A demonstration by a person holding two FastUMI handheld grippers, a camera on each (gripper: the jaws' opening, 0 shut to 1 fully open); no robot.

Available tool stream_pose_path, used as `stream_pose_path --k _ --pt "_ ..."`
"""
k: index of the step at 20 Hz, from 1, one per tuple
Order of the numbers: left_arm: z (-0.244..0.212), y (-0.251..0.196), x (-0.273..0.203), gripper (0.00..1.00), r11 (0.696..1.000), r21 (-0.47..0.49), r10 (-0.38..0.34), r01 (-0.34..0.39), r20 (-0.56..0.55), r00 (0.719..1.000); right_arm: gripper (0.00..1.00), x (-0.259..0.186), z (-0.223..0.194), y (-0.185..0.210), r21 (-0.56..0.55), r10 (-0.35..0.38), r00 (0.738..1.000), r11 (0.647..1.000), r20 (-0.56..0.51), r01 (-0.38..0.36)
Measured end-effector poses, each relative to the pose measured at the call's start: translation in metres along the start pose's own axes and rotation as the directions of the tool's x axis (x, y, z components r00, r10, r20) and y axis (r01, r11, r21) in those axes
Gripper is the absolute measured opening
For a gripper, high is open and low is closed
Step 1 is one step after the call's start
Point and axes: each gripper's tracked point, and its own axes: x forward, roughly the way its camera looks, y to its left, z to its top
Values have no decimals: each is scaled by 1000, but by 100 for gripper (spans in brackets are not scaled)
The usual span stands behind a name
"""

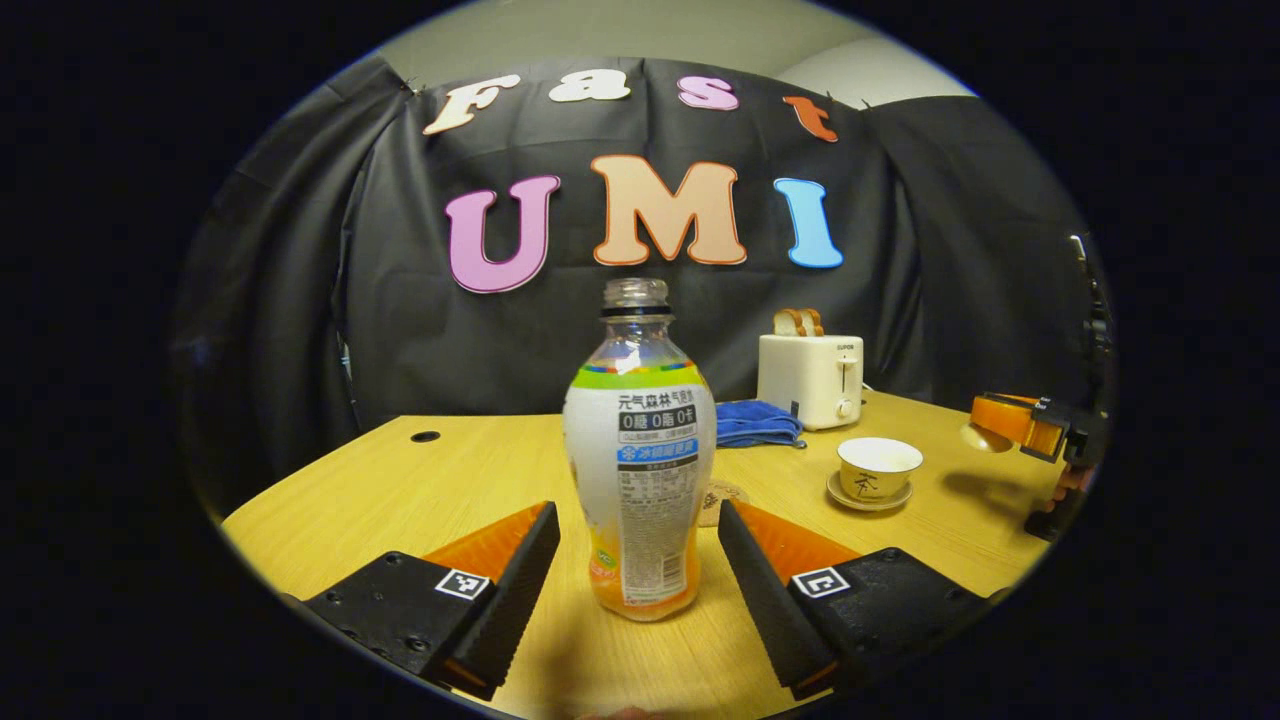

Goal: Open the teacup lid with one hand, grasp the water bottle and pour water into the teacup with the other hand; after pouring, place the water bottle on the coaster and then close the teacup lid.

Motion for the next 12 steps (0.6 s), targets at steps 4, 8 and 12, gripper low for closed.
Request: stream_pose_path --k 4,8,12 --pt "-5 -7 16 93 1000 2 -11 11 -45 999 31 -2 0 -15 0 -20 1000 1000 -1 20" --pt "-6 -9 30 93 1000 -1 3 -3 -62 998 32 -2 0 -24 -1 -36 999 999 0 36" --pt "-9 -9 42 83 1000 6 21 -21 -83 996 33 -2 1 -26 -1 -37 999 999 0 37"
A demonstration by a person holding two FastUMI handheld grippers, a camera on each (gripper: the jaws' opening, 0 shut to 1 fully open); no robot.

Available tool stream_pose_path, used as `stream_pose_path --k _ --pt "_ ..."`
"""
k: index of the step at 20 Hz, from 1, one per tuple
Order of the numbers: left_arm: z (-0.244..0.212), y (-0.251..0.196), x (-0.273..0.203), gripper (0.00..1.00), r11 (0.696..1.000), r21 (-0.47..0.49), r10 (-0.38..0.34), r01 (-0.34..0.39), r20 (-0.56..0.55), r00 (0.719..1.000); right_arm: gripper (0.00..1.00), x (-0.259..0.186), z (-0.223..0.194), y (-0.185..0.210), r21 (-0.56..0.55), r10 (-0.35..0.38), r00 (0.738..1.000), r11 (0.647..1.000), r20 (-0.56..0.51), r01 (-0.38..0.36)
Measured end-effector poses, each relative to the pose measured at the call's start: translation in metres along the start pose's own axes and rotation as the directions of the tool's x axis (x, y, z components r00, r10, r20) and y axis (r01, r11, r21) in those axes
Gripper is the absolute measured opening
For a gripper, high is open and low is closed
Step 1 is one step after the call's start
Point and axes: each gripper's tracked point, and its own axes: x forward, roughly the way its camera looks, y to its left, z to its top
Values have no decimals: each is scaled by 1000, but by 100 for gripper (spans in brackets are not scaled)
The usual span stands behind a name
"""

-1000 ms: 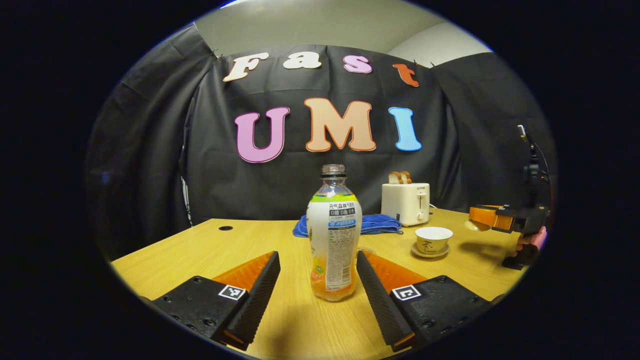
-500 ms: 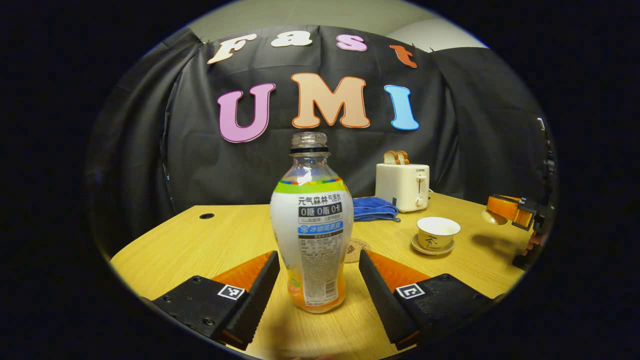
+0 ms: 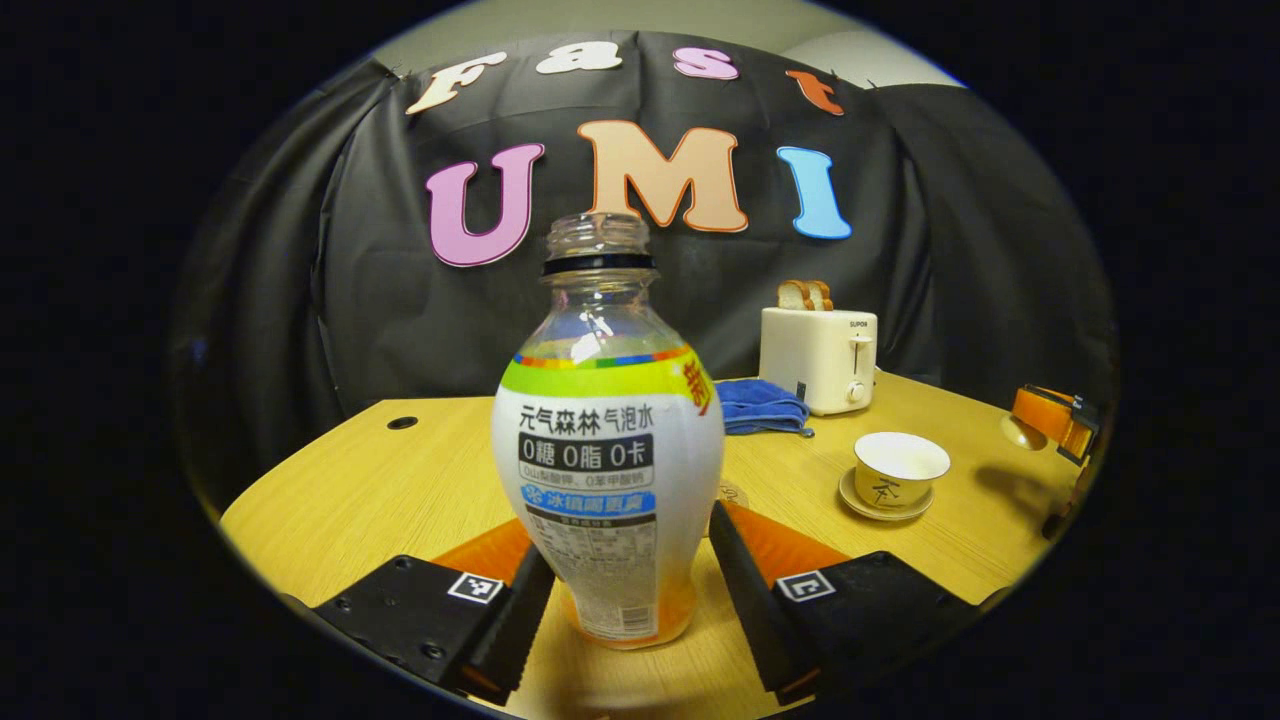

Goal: Open the teacup lid with one hand, grasp the water bottle and pour water into the teacup with the other hand; after pouring, place the water bottle on the coaster and then close the teacup lid.

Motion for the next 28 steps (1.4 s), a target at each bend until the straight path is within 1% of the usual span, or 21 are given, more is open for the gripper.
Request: stream_pose_path --k 1,2,3,4,6,7,8,9,11,13,14,16,19,20,22,24,25,27,28 --pt "-1 0 2 80 1000 6 4 -4 -8 1000 32 0 -1 -1 0 0 1000 1000 0 0" --pt "-1 -2 3 71 1000 12 5 -5 -14 1000 33 -1 0 -1 0 1 1000 1000 0 -1" --pt "0 -2 4 66 1000 15 10 -9 -15 1000 32 0 -1 -1 0 1 1000 1000 0 -1" --pt "-1 -2 6 65 1000 19 13 -12 -16 1000 33 0 0 -1 0 1 1000 1000 0 -1" --pt "-1 -3 7 60 999 29 21 -20 -25 999 33 0 -1 -1 0 1 1000 1000 1 -1" --pt "-1 -5 8 59 998 49 26 -24 -30 999 33 0 0 -1 -1 0 1000 1000 1 0" --pt "-2 -5 9 57 996 78 35 -32 -36 999 31 0 0 -2 0 -3 1000 1000 2 3" --pt "-1 -8 10 57 994 106 35 -29 -49 998 31 0 -1 -4 -1 -6 1000 1000 2 6" --pt "9 -12 12 56 987 153 47 -41 -37 998 31 1 0 -9 -2 -17 1000 1000 2 17" --pt "26 -14 14 55 968 240 74 -67 -19 997 31 2 0 -17 -2 -34 999 999 4 34" --pt "33 -14 16 52 951 299 91 -84 -11 996 32 3 1 -20 -2 -41 999 999 3 41" --pt "48 -9 23 52 897 424 133 -126 13 991 31 4 1 -26 -3 -55 998 999 4 55" --pt "59 -4 28 52 779 600 201 -178 30 979 32 5 0 -36 -4 -74 997 997 5 74" --pt "57 -7 24 53 741 647 211 -182 34 977 32 5 0 -39 -4 -80 997 997 5 80" --pt "56 -12 25 53 666 725 214 -175 40 976 31 6 1 -46 -4 -96 995 995 7 96" --pt "56 -16 28 53 578 798 221 -170 47 974 32 7 1 -51 -4 -106 994 994 6 106" --pt "52 -19 29 53 541 827 220 -153 37 975 32 7 0 -53 -4 -109 994 994 7 109" --pt "45 -25 42 53 486 867 210 -110 7 978 33 7 1 -54 -5 -114 993 994 7 114" --pt "41 -28 46 53 447 890 206 -90 -5 979 32 7 1 -54 -5 -114 993 993 7 114"
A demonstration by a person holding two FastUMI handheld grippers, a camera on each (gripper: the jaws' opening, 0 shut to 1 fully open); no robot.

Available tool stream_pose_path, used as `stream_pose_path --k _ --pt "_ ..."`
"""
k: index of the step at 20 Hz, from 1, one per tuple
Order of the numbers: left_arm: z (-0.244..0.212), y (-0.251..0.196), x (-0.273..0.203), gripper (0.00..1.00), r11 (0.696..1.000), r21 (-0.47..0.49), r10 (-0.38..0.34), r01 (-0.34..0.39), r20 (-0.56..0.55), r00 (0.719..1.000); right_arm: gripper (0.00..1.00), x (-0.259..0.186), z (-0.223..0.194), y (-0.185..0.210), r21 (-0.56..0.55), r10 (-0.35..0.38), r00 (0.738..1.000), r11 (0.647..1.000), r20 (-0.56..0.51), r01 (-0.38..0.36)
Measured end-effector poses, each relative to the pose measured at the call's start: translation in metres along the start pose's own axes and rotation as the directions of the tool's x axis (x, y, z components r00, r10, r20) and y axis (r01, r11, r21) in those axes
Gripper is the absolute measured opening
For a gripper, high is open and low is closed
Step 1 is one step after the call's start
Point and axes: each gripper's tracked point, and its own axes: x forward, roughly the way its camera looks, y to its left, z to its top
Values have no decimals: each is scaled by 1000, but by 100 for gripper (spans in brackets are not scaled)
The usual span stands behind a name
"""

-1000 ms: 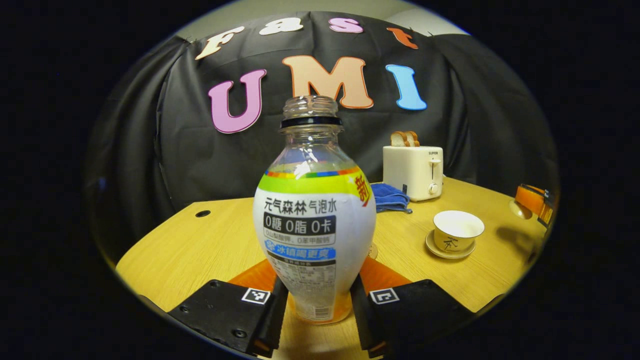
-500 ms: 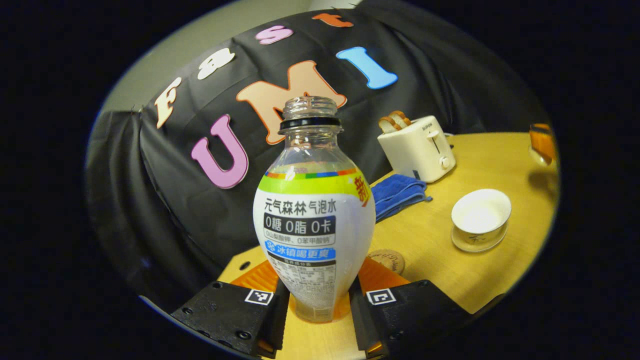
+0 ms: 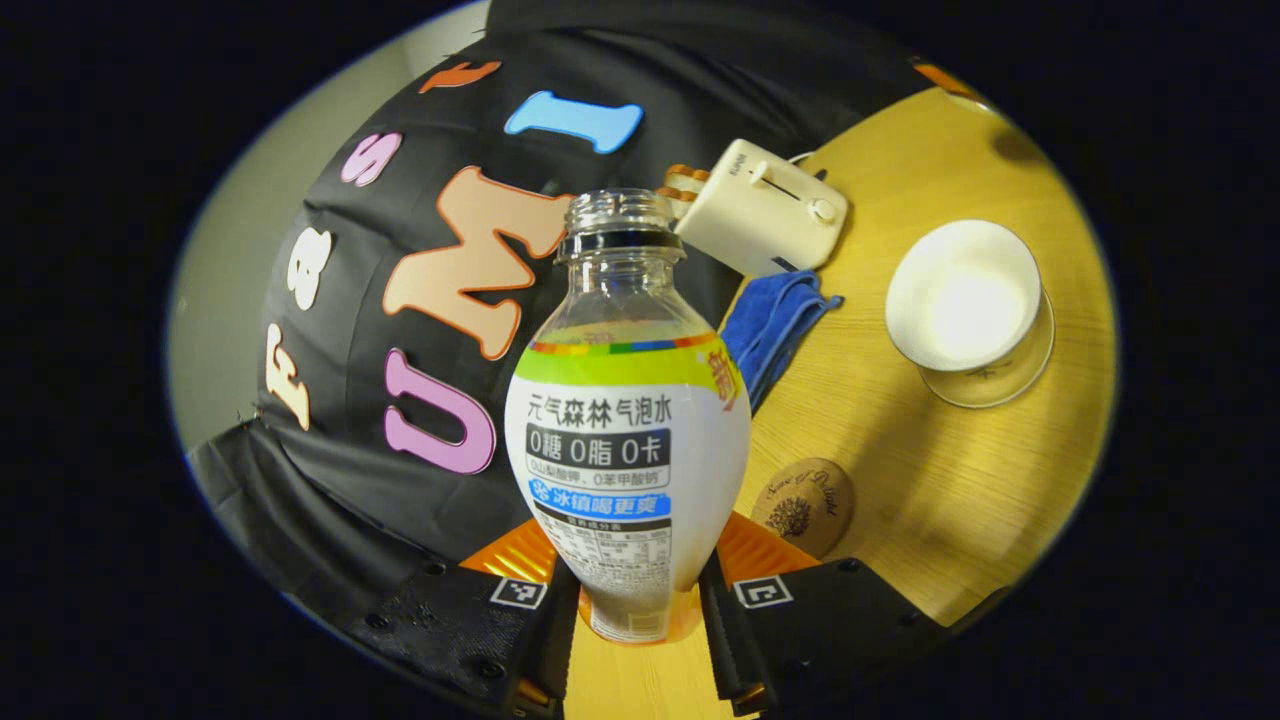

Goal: Open the teacup lid with one hand, grasp the water bottle and pour water into the teacup with the other hand; after pouring, place the water bottle on the coaster and then close the teacup lid.

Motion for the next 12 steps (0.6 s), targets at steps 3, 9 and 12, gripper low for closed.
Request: stream_pose_path --k 3,9,12 --pt "-3 -13 3 53 988 150 -31 34 -22 999 32 0 0 -1 0 -1 1000 1000 0 1" --pt "-2 -13 7 53 941 334 -37 48 -39 999 32 0 0 -2 -1 -6 1000 1000 0 6" --pt "-1 -6 7 53 901 432 -28 45 -47 999 33 0 0 -2 -1 -8 1000 1000 1 8"
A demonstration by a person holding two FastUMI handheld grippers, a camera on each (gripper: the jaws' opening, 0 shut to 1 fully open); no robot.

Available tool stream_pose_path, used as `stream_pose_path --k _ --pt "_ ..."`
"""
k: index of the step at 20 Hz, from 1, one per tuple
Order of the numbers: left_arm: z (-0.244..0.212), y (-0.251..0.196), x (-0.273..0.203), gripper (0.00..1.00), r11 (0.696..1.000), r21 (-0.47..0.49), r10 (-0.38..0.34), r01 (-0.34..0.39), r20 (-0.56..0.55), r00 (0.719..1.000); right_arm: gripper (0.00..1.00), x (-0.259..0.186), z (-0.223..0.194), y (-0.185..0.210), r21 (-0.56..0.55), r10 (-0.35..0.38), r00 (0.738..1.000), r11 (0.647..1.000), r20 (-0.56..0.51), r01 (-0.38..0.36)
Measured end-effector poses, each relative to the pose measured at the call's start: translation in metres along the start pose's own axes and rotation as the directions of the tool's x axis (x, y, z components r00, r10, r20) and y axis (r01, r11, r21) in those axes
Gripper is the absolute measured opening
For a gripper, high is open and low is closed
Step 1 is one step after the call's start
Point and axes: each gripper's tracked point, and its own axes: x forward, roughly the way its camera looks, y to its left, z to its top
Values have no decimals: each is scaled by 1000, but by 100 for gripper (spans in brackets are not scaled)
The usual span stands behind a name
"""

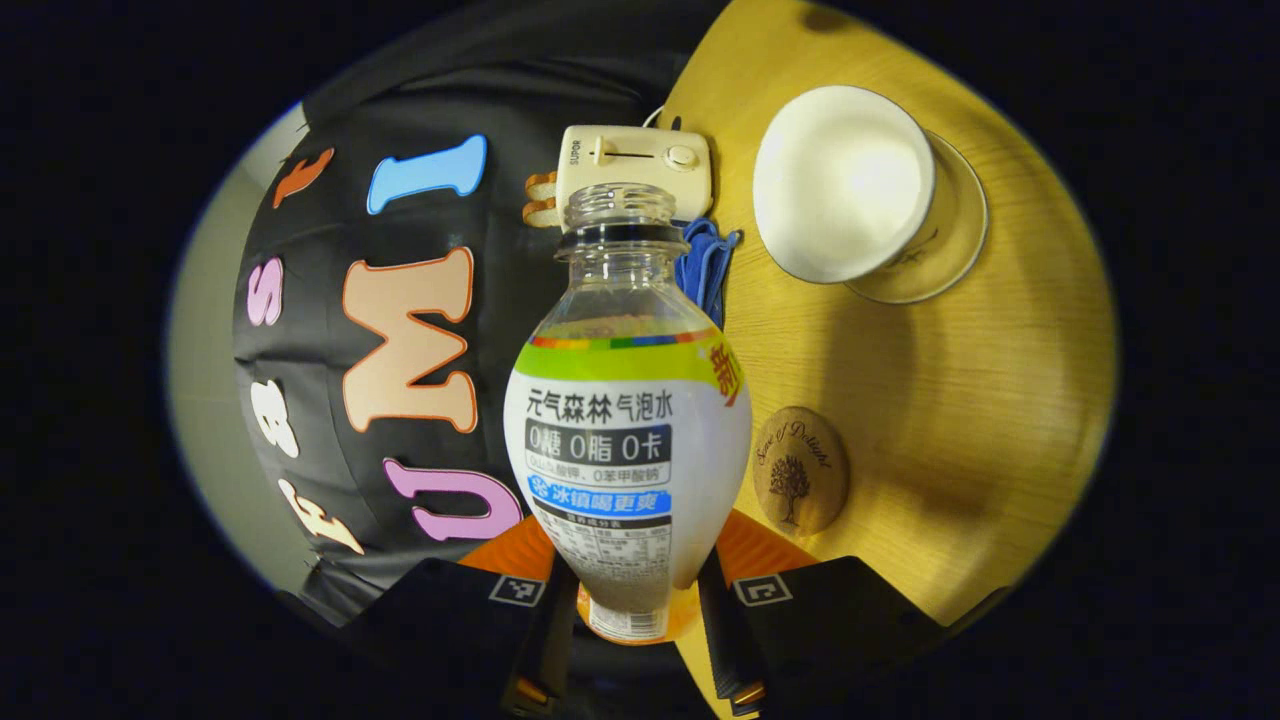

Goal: Open the teacup lid with one hand, grasp the water bottle and pour water into the teacup with the other hand; after pouring, place the water bottle on the coaster and then close the teacup lid.

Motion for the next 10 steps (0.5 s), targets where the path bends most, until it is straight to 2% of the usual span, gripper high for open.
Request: stream_pose_path --k 4,10 --pt "-2 7 4 53 995 98 9 -8 -9 1000 34 1 0 -1 0 -4 1000 1000 0 4" --pt "2 14 3 53 984 177 8 -7 -4 1000 32 1 0 -2 0 -6 1000 1000 1 6"
